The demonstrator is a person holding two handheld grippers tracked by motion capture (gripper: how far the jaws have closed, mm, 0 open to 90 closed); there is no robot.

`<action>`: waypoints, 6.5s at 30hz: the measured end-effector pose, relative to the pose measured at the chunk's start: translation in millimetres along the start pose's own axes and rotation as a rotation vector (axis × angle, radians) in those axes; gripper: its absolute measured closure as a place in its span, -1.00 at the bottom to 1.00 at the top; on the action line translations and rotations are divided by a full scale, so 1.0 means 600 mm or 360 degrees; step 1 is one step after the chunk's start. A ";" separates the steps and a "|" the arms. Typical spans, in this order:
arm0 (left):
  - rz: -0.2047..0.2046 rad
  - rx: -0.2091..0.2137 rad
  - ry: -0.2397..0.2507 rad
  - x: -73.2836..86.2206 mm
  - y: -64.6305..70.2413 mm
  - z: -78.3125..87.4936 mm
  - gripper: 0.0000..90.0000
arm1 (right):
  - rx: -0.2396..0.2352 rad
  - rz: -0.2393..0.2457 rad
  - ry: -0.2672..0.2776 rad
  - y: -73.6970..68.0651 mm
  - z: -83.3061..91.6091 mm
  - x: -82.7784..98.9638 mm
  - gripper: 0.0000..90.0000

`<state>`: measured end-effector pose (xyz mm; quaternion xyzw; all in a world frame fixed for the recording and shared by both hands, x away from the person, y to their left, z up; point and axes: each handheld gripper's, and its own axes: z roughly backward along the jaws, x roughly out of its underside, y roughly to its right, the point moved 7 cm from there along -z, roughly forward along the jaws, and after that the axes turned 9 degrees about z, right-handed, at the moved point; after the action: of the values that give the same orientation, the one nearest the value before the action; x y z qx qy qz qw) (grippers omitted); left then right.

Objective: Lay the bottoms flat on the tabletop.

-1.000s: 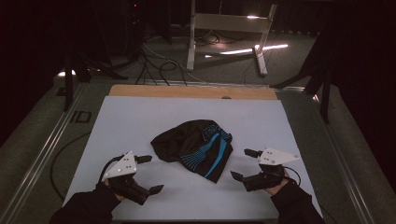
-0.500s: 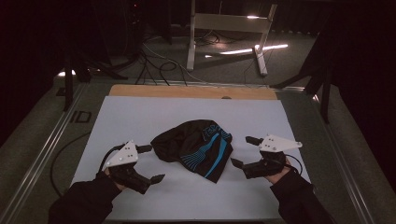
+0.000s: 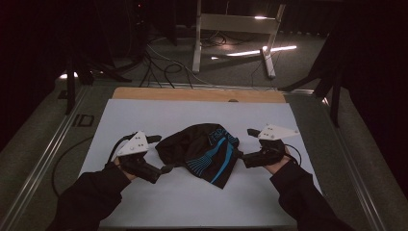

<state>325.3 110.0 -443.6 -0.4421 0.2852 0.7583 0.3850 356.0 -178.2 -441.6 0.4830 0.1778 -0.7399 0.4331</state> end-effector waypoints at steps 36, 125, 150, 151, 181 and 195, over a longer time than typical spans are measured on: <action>0.0166 -0.0114 -0.0455 0.107 -0.078 -0.152 0.06 | -0.0028 -0.0078 -0.0380 -0.013 -0.169 0.125 -0.07; 0.0556 0.0055 -0.0481 0.106 -0.046 -0.042 -0.16 | 0.0021 -0.0150 -0.0297 -0.012 -0.011 0.108 -0.35; 0.0450 0.0204 -0.0636 0.130 -0.019 -0.106 1.00 | -0.0312 0.0003 -0.0630 -0.091 -0.093 0.145 0.97; 0.0444 0.0183 -0.0608 0.125 -0.020 -0.105 1.00 | -0.0296 0.0000 -0.0622 -0.091 -0.091 0.141 0.98; 0.0448 -0.0092 -0.0684 0.155 -0.059 -0.133 0.69 | -0.0207 0.0053 -0.0527 -0.075 -0.087 0.117 0.98; 0.0512 -0.0087 -0.0518 0.097 -0.079 -0.118 0.89 | -0.0102 0.0023 -0.0442 -0.030 -0.089 0.080 0.99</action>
<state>378.4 100.3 -531.2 -0.2730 0.2656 0.8786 0.2879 363.8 -154.6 -511.3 0.3631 0.1362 -0.7906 0.4739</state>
